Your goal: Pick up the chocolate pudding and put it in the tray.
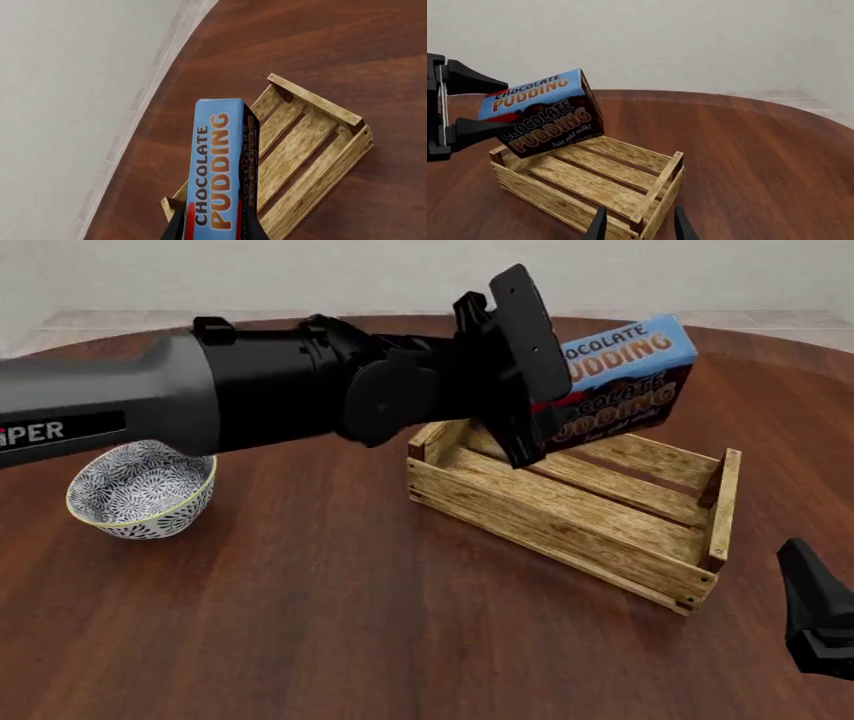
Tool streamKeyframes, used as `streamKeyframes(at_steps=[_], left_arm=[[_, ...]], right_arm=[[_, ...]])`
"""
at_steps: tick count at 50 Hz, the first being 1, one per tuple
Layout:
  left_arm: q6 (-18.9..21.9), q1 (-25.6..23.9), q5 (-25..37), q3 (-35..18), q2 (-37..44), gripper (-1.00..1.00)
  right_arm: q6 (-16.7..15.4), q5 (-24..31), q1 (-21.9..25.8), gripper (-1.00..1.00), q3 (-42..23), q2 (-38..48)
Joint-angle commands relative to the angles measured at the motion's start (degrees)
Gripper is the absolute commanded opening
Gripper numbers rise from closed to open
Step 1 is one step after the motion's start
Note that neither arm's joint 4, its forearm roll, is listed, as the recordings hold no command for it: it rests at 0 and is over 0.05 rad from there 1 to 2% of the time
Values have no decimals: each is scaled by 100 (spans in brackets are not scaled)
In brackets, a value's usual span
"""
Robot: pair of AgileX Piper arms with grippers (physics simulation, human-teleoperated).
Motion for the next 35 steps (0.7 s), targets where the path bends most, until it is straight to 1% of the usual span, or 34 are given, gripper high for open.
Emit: streamKeyframes(at_steps=[1,13,17,35], left_arm=[[171,-36,-130,-216,355,-100],[278,-11,-156,-432,625,-100],[225,34,-183,-553,786,-100],[211,95,-293,-699,1086,-100]], right_arm=[[40,7,-7,100,0,-12],[61,10,-38,100,0,-18],[72,10,-38,100,0,-17],[83,3,-26,100,0,-5]])
